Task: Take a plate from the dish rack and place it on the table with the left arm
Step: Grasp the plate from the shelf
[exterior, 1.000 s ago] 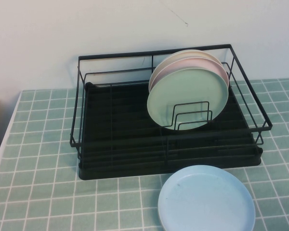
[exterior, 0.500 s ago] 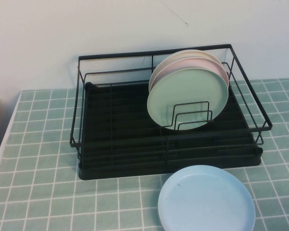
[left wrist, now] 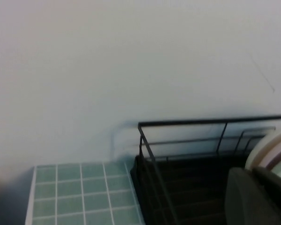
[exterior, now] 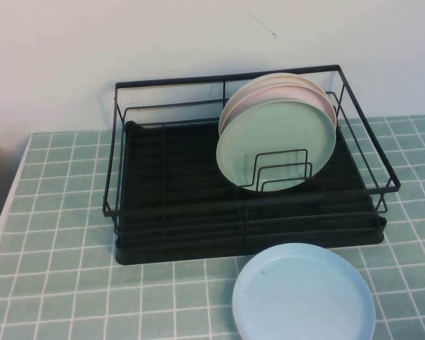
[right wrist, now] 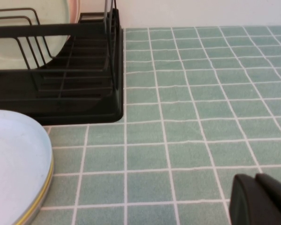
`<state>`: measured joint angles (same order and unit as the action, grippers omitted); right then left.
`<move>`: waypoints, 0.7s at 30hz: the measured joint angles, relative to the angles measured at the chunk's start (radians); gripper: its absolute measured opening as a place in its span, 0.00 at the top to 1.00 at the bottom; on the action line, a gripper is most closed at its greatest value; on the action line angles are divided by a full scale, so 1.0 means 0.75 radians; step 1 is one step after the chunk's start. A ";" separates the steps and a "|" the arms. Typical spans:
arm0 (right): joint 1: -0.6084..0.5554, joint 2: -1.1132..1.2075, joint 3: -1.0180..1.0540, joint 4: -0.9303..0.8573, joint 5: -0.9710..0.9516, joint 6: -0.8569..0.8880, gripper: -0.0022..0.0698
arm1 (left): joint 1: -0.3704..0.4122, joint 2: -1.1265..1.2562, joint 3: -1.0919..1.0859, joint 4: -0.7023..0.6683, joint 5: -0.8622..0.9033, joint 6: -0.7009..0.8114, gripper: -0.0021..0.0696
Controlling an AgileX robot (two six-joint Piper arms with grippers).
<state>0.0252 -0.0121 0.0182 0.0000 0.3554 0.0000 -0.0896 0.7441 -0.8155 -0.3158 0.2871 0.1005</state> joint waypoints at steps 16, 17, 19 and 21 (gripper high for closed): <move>0.000 0.000 0.000 0.000 0.000 0.000 0.97 | -0.347 0.830 -0.462 -0.307 0.414 0.812 0.95; 0.000 0.000 0.000 0.000 0.000 0.000 0.97 | -0.377 0.873 -0.499 -0.307 0.411 0.824 0.93; 0.000 0.000 0.000 0.000 0.000 0.000 0.97 | -0.420 0.966 -0.581 -0.307 0.395 0.834 0.85; 0.000 0.000 0.000 0.000 0.000 0.000 0.97 | -0.445 1.063 -0.665 -0.307 0.373 0.840 0.70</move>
<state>0.0252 -0.0121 0.0182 0.0000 0.3554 0.0000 -0.4234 1.5415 -1.3145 -0.5459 0.5669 0.7305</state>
